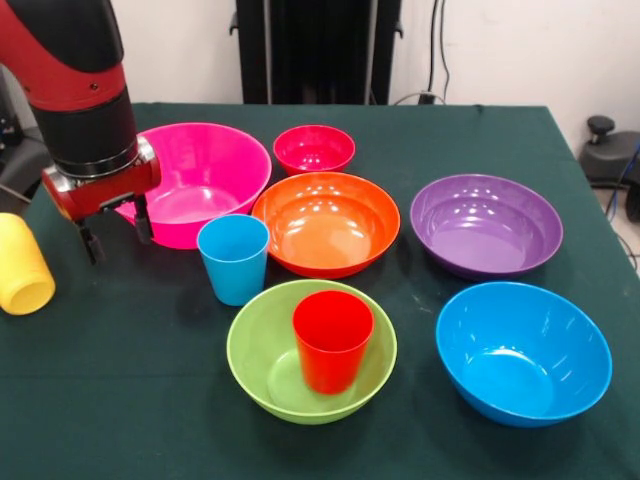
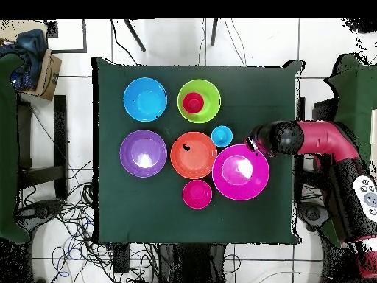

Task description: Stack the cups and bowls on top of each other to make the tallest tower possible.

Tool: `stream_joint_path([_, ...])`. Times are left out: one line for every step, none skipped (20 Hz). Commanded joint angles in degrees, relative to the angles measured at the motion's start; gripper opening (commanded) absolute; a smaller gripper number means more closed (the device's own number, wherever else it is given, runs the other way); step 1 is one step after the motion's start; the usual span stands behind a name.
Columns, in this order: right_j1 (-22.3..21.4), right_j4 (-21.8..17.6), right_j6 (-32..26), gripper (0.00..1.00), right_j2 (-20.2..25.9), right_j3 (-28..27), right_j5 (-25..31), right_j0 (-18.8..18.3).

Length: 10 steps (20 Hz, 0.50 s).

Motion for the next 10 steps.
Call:
stream_joint_path([-3.6, 1.4, -16.8, 1.0, 1.0, 1.5, 2.4, 0.8])
stream_joint_path([-4.2, 2.1, -16.7, 1.0, 1.3, 2.1, 2.6, 0.6])
stream_joint_path([-4.6, 2.5, -16.7, 1.0, 1.5, 2.6, 2.7, 0.5])
stream_joint_path([-5.4, 3.3, -16.4, 1.0, 1.9, 3.3, 3.0, 0.4])
stream_joint_path([-5.7, 3.7, -16.3, 1.0, 1.9, 3.6, 3.1, 0.5])
stream_joint_path([-6.1, 4.0, -15.9, 1.0, 2.0, 4.0, 3.2, 0.6])
stream_joint_path([-6.2, 4.2, -15.6, 1.0, 1.9, 4.1, 3.1, 0.8])
stream_joint_path([-6.3, 4.2, -15.2, 1.0, 1.7, 4.3, 2.9, 1.1])
stream_joint_path([-6.5, 4.3, -15.1, 1.0, 1.6, 4.4, 2.8, 1.2])
stream_joint_path([-6.6, 4.3, -14.8, 1.0, 1.5, 4.6, 2.6, 1.4])
